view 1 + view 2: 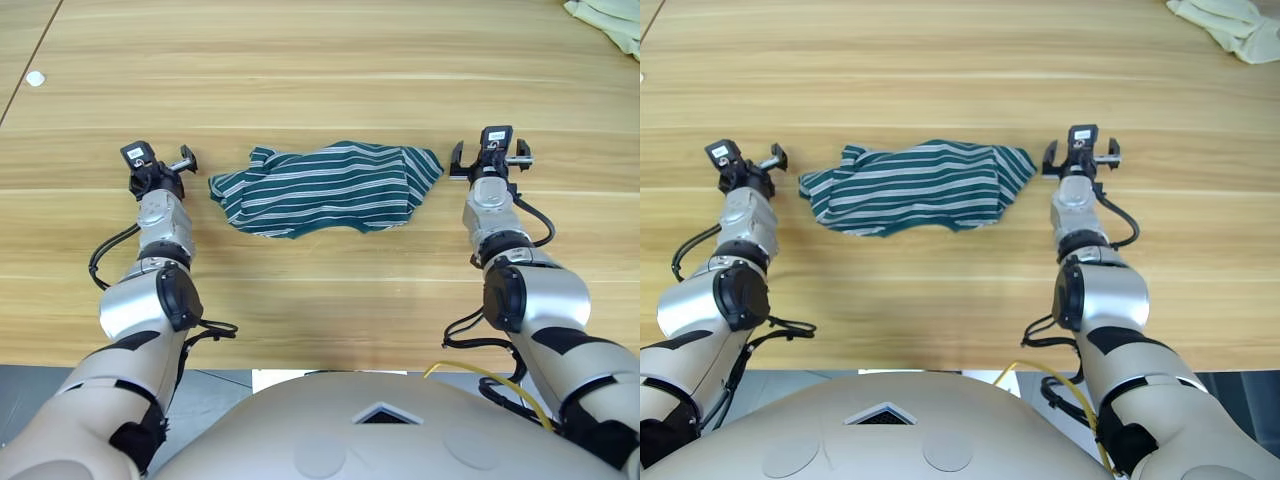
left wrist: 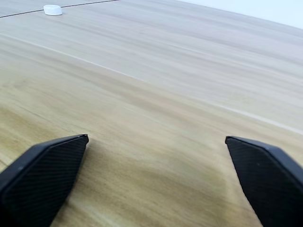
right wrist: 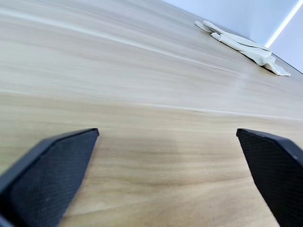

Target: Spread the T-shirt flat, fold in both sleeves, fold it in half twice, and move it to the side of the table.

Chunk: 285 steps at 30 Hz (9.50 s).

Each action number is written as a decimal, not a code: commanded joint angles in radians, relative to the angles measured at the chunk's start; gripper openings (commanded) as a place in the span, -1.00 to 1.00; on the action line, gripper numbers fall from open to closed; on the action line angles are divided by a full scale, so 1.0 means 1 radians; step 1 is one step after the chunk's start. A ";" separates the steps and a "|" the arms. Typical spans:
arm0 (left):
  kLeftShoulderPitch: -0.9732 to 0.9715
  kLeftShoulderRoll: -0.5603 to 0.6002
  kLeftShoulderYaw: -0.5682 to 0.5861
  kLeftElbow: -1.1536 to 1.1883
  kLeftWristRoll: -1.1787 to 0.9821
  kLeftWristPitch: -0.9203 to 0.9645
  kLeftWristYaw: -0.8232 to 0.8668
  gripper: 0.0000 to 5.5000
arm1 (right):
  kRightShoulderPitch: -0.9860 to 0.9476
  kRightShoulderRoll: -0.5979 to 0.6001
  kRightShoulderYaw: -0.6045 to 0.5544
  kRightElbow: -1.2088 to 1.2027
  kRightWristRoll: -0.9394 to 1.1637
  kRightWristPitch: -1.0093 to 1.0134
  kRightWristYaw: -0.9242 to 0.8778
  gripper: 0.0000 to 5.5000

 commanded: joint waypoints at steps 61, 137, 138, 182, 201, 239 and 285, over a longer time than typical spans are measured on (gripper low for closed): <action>0.039 -0.015 0.000 0.035 -0.003 0.046 0.003 0.95 | 0.028 0.030 0.006 0.036 0.013 0.039 0.009 0.96; 0.521 0.459 -0.860 -0.848 0.604 -0.474 -0.647 0.95 | 0.347 -0.432 0.605 -0.670 -0.608 -0.137 0.245 0.96; 0.526 0.461 -0.867 -0.860 0.593 -0.468 -0.652 0.95 | 0.344 -0.442 0.601 -0.673 -0.609 -0.133 0.243 0.96; 0.505 0.572 -0.962 -0.874 0.778 -0.473 -0.532 0.12 | 0.657 -0.611 0.626 -1.078 -0.370 -0.192 0.828 0.78; 0.459 0.537 -1.058 -0.796 0.807 -0.514 -0.441 -1.00 | 0.630 -0.557 0.681 -1.013 -0.410 -0.199 0.811 -0.53; 0.421 0.489 -1.089 -0.645 0.775 -0.547 -0.395 -0.57 | 0.648 -0.560 0.683 -1.035 -0.416 -0.197 0.800 -1.00; 0.473 0.683 -0.787 -1.195 -0.316 -0.623 -0.532 -1.00 | 0.566 -0.634 0.118 -1.217 0.070 -0.294 0.622 -1.00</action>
